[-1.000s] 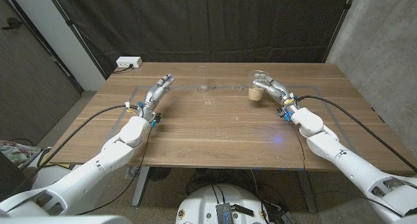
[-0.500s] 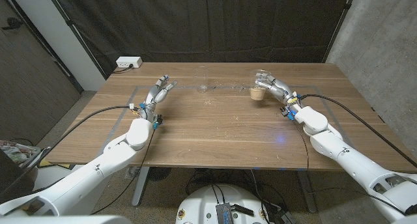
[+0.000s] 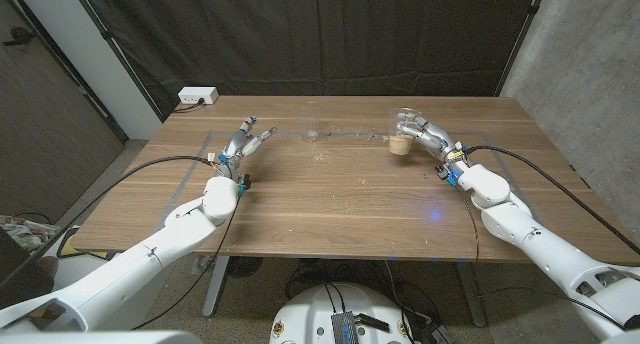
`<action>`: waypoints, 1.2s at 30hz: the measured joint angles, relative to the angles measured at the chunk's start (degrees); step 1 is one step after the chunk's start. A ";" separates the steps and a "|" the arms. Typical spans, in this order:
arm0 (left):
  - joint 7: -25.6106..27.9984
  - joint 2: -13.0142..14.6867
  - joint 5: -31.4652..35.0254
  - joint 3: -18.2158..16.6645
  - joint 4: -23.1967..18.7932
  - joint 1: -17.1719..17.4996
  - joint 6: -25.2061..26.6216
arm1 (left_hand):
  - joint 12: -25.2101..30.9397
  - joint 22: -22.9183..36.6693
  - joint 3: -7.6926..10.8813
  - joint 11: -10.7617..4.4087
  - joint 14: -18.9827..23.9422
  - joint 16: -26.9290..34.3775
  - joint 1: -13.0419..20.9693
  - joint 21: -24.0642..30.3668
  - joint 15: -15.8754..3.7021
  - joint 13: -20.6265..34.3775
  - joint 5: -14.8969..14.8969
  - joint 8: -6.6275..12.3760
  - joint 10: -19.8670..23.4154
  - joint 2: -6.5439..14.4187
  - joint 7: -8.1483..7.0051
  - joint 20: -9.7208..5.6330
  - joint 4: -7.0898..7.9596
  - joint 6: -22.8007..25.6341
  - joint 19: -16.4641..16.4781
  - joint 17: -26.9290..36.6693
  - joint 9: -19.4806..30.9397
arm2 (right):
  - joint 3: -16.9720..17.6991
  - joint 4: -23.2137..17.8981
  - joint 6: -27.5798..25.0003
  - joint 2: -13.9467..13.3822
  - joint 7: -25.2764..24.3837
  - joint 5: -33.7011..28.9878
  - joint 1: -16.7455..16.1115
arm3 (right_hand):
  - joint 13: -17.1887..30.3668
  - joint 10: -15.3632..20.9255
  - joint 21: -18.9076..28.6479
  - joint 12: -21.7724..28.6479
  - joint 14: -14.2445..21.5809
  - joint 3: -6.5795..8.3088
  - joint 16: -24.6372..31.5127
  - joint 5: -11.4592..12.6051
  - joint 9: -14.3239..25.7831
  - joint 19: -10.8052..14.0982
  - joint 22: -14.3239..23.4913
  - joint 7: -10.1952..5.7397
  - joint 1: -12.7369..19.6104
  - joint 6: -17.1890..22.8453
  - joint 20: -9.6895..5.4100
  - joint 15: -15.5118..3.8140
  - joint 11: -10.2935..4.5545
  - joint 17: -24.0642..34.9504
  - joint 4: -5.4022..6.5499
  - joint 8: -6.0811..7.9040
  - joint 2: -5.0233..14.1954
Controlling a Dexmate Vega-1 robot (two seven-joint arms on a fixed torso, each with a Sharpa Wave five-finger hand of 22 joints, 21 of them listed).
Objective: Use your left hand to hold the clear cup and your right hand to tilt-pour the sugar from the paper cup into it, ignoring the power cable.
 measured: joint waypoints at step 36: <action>-8.27 -6.12 6.37 6.63 15.14 -13.18 1.12 | 1.93 0.26 -4.76 1.94 -3.89 0.00 -2.83 0.00 0.45 4.07 1.08 0.66 -4.94 -3.43 1.77 0.73 -0.29 -4.42 -1.94 2.35 2.51 | 1.12 -2.02 1.17 -0.78 -2.34 -0.15 -2.46 | 0.76 0.00 0.63 0.43 0.58 0.24 -1.49 0.00 0.53 0.01 -0.33 -0.22 -0.19 0.22 0.00 0.03 0.00 -0.11 0.24 -0.01 0.16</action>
